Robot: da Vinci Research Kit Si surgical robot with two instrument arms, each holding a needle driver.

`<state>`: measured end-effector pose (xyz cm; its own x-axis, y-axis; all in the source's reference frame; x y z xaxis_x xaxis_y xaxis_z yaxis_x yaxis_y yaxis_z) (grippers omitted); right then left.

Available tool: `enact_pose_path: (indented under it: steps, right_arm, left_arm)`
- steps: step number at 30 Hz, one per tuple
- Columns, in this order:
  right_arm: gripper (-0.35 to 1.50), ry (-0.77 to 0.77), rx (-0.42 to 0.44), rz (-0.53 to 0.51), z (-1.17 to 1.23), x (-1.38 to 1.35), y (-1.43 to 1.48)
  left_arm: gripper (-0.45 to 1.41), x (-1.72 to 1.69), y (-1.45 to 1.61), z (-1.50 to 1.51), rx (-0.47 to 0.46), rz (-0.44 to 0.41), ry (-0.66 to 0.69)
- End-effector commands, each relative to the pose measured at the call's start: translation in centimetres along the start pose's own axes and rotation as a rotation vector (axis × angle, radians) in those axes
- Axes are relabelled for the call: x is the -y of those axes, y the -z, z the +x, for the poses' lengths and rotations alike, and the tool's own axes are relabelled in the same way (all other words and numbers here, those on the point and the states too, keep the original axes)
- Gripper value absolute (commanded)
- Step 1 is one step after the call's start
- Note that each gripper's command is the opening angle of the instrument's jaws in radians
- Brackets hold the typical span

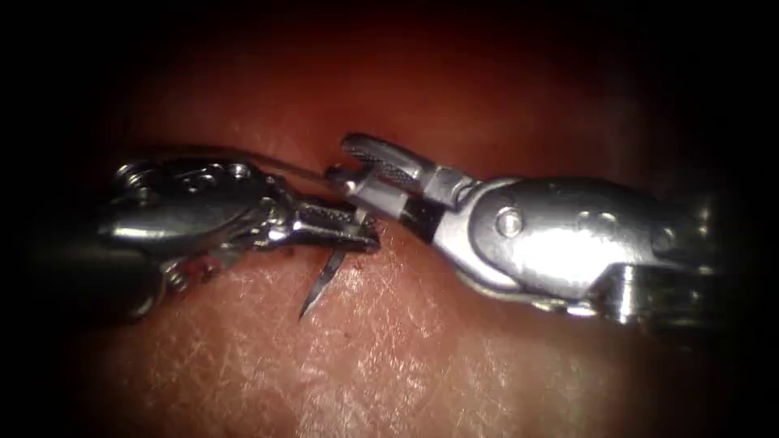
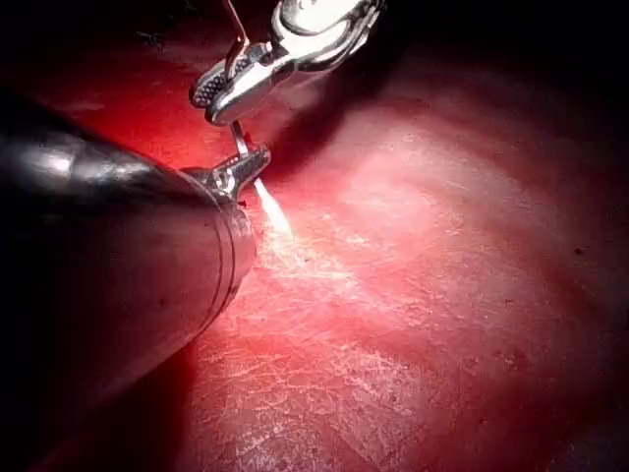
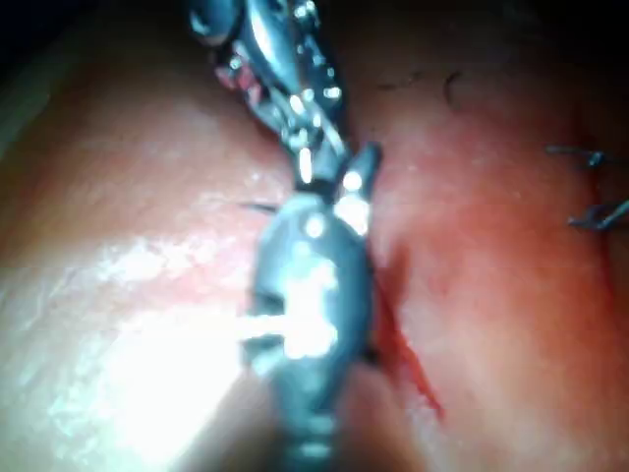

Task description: Wound Closure

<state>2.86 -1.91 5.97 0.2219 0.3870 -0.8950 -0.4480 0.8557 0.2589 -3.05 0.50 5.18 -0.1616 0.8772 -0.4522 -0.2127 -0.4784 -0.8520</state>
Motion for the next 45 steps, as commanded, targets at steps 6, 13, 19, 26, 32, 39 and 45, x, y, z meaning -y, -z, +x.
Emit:
enact_pose_path:
  steps: [6,13,19,26,32,39,45]
  right_arm:
    - [-0.35,0.102,-0.009,0.15,-0.16,-0.35,0.05]
    - [-0.35,0.229,-0.075,0.313,-0.23,-0.89,0.25]
    - [-0.35,0.435,-0.129,0.385,-0.2,-1.1,0.27]
    - [-0.35,0.668,-0.248,0.341,-0.27,-1.09,0.16]
    - [-0.35,0.723,-0.278,0.333,-0.3,-1.04,0.11]
    - [-0.35,0.768,-0.355,0.344,-0.56,-0.98,-0.02]
    - [-0.35,0.806,-0.387,0.353,-0.63,-0.88,-0.12]
  left_arm:
    - [1.25,0.04,-0.17,0.13,-0.02,0.094,-0.144]
    - [1.25,0.0,-0.18,0.03,-0.008,0.067,-0.205]
    - [1.08,0.0,-0.3,-0.16,-0.002,0.059,-0.267]
    - [0.94,0.31,-0.8,-0.61,0.036,0.073,-0.32]
    - [0.89,0.42,-0.98,-0.73,0.055,0.055,-0.339]
    - [0.84,0.41,-1.19,-0.79,0.07,0.031,-0.347]
    - [0.83,0.44,-1.21,-0.84,0.083,0.031,-0.34]
